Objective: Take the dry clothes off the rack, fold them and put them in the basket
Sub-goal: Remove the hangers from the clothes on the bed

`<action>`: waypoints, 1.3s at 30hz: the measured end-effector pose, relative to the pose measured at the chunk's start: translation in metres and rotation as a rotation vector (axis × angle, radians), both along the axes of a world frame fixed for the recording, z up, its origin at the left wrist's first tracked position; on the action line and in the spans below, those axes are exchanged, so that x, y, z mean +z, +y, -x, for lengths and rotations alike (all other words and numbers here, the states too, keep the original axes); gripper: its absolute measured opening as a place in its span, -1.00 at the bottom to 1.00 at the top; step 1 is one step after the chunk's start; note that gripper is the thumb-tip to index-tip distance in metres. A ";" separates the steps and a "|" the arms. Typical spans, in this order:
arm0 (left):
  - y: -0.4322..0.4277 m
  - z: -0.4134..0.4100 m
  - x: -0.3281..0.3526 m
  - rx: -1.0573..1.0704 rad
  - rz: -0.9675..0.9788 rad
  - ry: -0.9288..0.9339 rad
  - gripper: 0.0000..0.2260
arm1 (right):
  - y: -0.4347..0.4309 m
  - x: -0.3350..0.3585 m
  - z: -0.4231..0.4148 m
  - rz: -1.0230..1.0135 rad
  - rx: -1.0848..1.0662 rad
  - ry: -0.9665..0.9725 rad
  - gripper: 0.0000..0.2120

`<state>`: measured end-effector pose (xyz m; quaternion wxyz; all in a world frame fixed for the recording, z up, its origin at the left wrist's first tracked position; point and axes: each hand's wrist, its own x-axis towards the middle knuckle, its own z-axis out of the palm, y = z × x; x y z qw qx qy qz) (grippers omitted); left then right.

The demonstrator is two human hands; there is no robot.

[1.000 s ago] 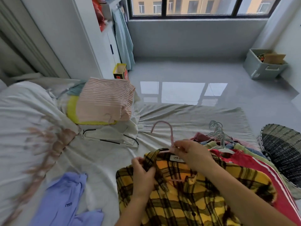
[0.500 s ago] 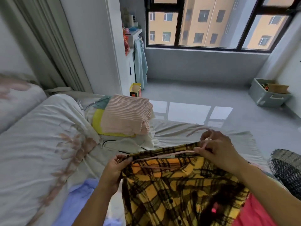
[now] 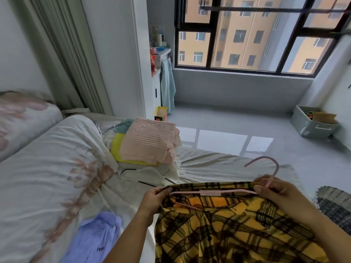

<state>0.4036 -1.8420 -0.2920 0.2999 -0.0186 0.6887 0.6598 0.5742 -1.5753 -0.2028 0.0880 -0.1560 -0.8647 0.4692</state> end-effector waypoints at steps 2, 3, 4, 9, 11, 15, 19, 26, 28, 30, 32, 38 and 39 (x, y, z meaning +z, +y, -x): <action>0.007 -0.004 0.000 -0.032 -0.016 -0.066 -0.85 | 0.004 0.001 -0.010 0.046 -0.021 0.019 -0.39; 0.009 -0.005 -0.001 -0.030 -0.020 -0.086 -0.84 | 0.005 0.001 -0.014 0.063 -0.021 0.027 -0.44; 0.011 -0.005 -0.002 -0.017 -0.025 -0.102 -0.84 | 0.006 -0.001 -0.017 0.088 -0.021 0.041 -0.58; 0.016 -0.016 -0.011 0.004 -0.100 -0.199 -0.81 | 0.013 -0.012 -0.015 0.273 -0.138 0.130 -0.41; 0.021 -0.024 -0.014 -0.003 -0.160 -0.281 -0.74 | 0.011 -0.011 -0.007 0.328 -0.201 0.182 -0.30; 0.039 -0.036 -0.001 -0.053 -0.291 -0.251 -0.65 | -0.006 -0.011 0.016 0.414 -0.271 0.212 -0.37; 0.068 -0.064 0.017 -0.094 -0.349 -0.102 -0.46 | -0.039 -0.008 0.039 0.659 -0.345 0.221 -0.72; 0.091 -0.100 -0.004 -0.221 -0.068 0.454 -0.34 | -0.071 0.000 0.049 0.921 -0.391 0.220 -0.75; 0.097 -0.101 -0.012 -0.248 0.062 0.560 -0.53 | -0.078 -0.001 0.052 0.928 -0.384 0.230 -0.76; 0.101 -0.102 -0.017 -0.240 0.104 0.614 -0.71 | -0.078 -0.002 0.053 0.674 -0.377 0.239 -0.77; 0.101 -0.103 -0.023 -0.362 0.234 0.641 -0.81 | -0.070 0.007 0.057 0.347 -0.372 0.316 -0.77; 0.058 -0.098 -0.061 -0.524 0.347 0.370 -0.81 | -0.026 0.056 0.081 0.454 -0.368 0.607 -0.75; 0.043 -0.092 -0.064 -0.428 0.298 0.303 -0.87 | -0.018 0.057 0.084 0.454 -0.398 0.605 -0.75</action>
